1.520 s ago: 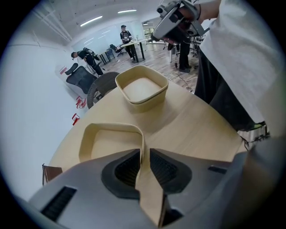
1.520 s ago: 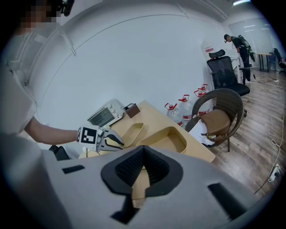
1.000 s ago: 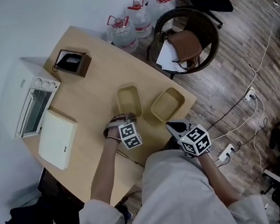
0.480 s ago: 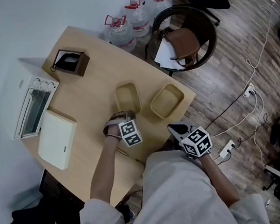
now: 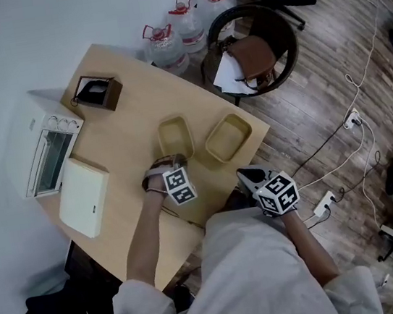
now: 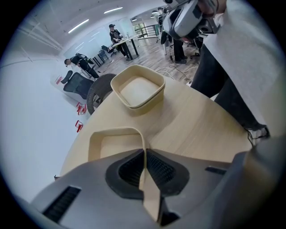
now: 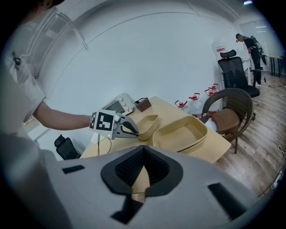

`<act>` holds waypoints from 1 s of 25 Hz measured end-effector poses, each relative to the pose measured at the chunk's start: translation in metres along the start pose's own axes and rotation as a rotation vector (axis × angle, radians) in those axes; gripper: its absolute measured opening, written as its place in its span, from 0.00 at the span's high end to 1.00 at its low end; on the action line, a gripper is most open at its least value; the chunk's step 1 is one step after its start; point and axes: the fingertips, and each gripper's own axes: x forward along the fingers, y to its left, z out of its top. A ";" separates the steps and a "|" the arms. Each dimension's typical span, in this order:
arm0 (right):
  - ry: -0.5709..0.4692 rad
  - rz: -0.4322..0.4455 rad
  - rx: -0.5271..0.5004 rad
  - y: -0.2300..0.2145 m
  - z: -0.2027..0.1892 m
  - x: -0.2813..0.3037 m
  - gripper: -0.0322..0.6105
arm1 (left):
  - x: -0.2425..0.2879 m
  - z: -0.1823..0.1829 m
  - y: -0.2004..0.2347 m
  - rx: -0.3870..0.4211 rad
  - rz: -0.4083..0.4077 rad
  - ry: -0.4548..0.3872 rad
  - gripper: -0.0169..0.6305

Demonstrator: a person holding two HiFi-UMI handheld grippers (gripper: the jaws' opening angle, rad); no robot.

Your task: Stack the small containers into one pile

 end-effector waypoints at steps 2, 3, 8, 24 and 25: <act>-0.010 0.000 0.014 -0.001 0.001 -0.005 0.94 | -0.007 0.004 0.001 0.006 0.006 0.002 0.95; -0.015 -0.001 0.020 -0.002 0.001 -0.007 0.94 | -0.010 0.006 0.003 0.012 0.012 0.002 0.95; -0.035 -0.004 0.032 -0.005 0.002 -0.016 0.94 | -0.024 0.021 0.012 0.050 0.042 -0.010 0.95; -0.094 -0.044 0.058 -0.021 0.012 -0.043 0.94 | -0.048 0.093 0.018 0.260 0.061 -0.104 0.95; -0.095 -0.051 0.062 -0.024 0.012 -0.045 0.94 | -0.047 0.098 0.017 0.280 0.055 -0.111 0.95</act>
